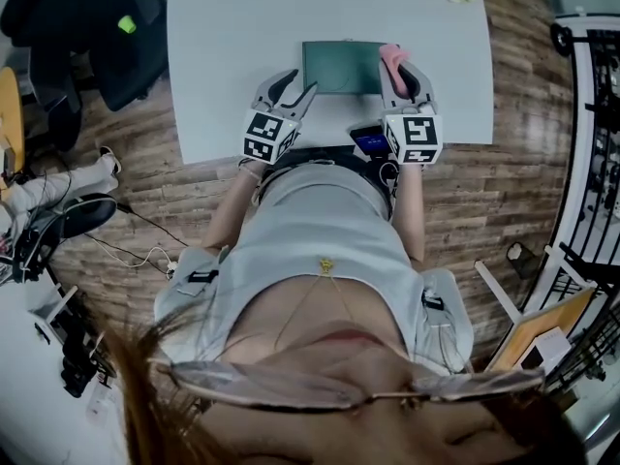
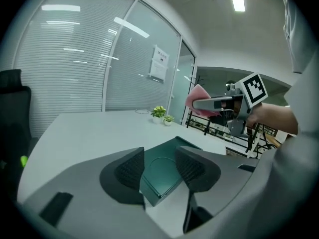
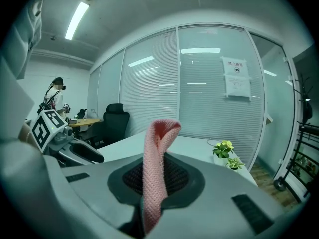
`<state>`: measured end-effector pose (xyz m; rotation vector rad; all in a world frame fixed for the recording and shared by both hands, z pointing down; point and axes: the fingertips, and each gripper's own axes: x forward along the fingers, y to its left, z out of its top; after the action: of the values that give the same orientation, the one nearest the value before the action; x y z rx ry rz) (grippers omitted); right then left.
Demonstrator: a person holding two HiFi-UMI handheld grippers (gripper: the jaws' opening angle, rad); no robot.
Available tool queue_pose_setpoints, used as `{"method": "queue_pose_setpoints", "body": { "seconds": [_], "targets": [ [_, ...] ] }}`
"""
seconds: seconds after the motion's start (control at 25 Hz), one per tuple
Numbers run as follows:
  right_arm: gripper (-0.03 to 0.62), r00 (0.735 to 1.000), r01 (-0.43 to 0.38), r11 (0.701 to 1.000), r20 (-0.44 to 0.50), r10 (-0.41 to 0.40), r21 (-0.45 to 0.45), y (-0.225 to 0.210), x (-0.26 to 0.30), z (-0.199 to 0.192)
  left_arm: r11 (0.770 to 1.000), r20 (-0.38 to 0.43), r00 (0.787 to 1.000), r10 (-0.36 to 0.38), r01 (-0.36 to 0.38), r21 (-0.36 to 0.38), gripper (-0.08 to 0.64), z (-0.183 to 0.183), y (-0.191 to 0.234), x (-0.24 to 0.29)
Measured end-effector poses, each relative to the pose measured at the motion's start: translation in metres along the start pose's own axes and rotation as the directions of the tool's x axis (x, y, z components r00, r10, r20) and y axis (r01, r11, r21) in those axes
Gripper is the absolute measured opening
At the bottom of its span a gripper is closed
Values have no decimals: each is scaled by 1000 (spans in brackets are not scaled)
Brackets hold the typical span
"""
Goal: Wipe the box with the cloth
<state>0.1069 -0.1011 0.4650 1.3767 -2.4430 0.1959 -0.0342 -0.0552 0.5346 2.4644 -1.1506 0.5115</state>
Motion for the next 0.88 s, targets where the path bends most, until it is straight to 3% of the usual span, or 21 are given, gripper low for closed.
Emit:
{"method": "queue_pose_setpoints", "body": {
  "seconds": [0.28, 0.88],
  "targets": [
    [44, 996, 63, 998, -69, -62, 14, -19, 5, -22, 999, -127, 992, -23, 27, 32, 271, -43, 3, 17],
    [44, 968, 160, 985, -208, -143, 66, -58, 23, -66, 985, -311, 949, -58, 104, 135, 308, -101, -2, 46]
  ]
}}
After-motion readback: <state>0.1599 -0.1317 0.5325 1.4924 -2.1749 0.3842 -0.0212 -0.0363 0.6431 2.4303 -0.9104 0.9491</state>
